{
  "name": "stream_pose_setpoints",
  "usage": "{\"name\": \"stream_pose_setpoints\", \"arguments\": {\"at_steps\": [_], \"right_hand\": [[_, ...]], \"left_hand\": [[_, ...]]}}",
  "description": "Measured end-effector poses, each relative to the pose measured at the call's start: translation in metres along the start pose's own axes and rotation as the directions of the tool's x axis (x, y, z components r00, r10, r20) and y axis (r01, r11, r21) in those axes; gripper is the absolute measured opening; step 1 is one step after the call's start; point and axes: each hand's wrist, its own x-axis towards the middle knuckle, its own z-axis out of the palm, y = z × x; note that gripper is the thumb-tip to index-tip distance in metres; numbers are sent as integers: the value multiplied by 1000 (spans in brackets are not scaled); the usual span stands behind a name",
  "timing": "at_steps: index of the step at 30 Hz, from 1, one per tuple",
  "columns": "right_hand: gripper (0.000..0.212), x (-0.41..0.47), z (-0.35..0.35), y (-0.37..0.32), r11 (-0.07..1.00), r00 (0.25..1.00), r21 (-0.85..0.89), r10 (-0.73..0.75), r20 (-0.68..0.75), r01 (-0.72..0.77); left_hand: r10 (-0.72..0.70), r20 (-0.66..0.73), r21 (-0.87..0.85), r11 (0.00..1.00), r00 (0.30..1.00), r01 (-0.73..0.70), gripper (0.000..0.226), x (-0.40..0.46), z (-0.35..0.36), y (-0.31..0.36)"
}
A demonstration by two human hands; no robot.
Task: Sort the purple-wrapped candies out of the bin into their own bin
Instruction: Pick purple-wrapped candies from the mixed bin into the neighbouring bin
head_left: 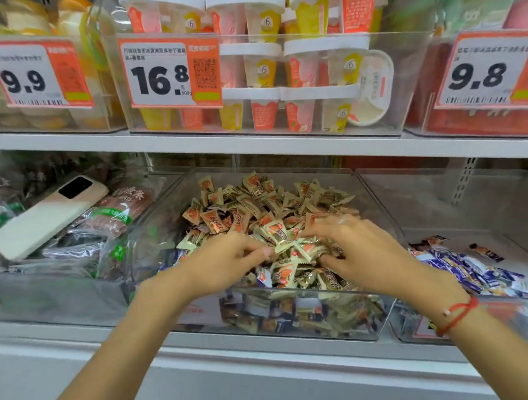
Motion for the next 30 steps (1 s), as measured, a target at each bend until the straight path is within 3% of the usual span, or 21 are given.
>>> {"name": "stream_pose_setpoints", "arguments": {"at_steps": [4, 8, 13, 16, 21, 23, 25, 27, 30], "right_hand": [[44, -4, -3, -3, 993, 997, 87, -79, -10, 80], [43, -9, -3, -5, 997, 998, 56, -54, 40, 52], [38, -5, -4, -4, 998, 994, 54, -44, 102, 38], [31, 10, -7, -5, 995, 998, 95, -36, 47, 31], [23, 42, -2, -11, 987, 999, 155, -38, 3, 37], [23, 47, 2, -13, 976, 998, 212, -60, 28, 53], [28, 44, 9, -15, 963, 984, 245, -141, 106, 112], [30, 38, 15, -15, 971, 968, 196, -175, 178, 140], [27, 37, 15, -11, 990, 967, 29, -139, 213, 136]], "left_hand": [[-10, 225, -16, 1000, 974, 13, 30, -11, -17, 1], [-6, 257, -2, 1000, 966, 7, 32, -10, -11, 3], [28, 57, -142, 990, 998, -19, 17, -1, 2, -10], [-31, -29, -20, 999, 999, 31, 20, 5, 7, -12], [-96, -399, 238, 949, 912, 205, 27, 9, 15, -6], [-86, -298, 151, 979, 951, 136, 31, 10, 8, -11], [-22, -48, -15, 1000, 999, 21, 33, 9, -2, -15], [7, 118, -62, 998, 993, 0, 23, 7, -8, -13], [-36, 63, -55, 998, 997, 39, 25, 9, -2, -12]]}}
